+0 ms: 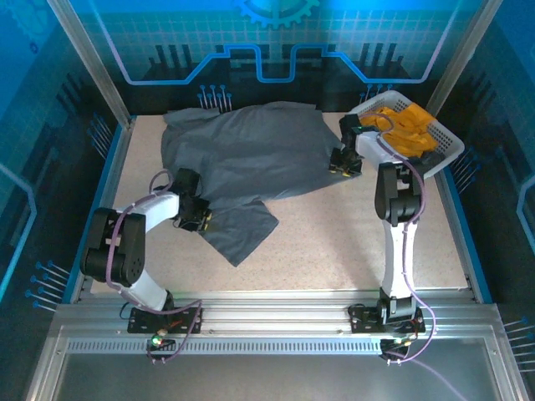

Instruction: Fold and stack the t-shirts

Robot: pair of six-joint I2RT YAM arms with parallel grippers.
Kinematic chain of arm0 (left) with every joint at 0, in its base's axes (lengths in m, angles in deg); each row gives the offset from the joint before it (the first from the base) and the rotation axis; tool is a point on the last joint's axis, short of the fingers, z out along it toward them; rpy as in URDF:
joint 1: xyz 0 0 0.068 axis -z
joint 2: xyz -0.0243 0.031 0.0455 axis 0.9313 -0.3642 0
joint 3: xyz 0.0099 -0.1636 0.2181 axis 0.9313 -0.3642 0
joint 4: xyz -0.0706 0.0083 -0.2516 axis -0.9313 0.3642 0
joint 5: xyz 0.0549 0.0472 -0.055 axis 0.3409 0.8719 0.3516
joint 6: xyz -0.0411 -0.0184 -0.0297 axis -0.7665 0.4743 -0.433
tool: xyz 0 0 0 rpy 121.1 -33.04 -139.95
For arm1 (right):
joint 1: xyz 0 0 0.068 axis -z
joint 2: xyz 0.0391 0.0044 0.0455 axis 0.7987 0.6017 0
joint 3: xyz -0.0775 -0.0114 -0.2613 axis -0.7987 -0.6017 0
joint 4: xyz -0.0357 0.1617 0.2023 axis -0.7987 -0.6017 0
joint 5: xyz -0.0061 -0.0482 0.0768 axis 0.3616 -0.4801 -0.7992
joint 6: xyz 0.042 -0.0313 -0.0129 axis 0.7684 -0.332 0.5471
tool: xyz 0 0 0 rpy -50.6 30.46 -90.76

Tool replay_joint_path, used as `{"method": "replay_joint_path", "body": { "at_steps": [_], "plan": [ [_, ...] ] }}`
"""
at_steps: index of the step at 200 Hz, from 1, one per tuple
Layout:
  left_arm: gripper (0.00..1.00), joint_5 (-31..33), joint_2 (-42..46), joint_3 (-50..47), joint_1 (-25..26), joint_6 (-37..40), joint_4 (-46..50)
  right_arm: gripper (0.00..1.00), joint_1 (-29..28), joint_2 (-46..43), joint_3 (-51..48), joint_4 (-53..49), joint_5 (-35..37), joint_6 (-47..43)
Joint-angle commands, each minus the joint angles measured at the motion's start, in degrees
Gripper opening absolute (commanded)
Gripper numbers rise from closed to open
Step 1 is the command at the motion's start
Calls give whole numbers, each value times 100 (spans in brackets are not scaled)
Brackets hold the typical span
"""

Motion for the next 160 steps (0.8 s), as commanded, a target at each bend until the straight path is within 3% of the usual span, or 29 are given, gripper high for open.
{"method": "replay_joint_path", "body": {
  "at_steps": [1, 37, 61, 114, 160],
  "plan": [
    [23, 197, 325, -288, -232, 68, 526, 37, -232, 304, 280, -1152, 185, -250],
    [23, 63, 782, -872, -883, 414, 586, 37, -439, 39, -275, -1369, 403, -230],
    [24, 1, 772, -913, -1205, 812, 655, 37, -502, -606, -1124, -1277, 495, 59],
    [24, 123, 679, -707, -1240, 1139, 890, 36, -606, -2049, -3358, -643, 357, 598],
    [24, 296, 881, -729, -1257, 1266, 1057, 37, -666, -2645, -3977, -357, 177, 835]
  ]
}}
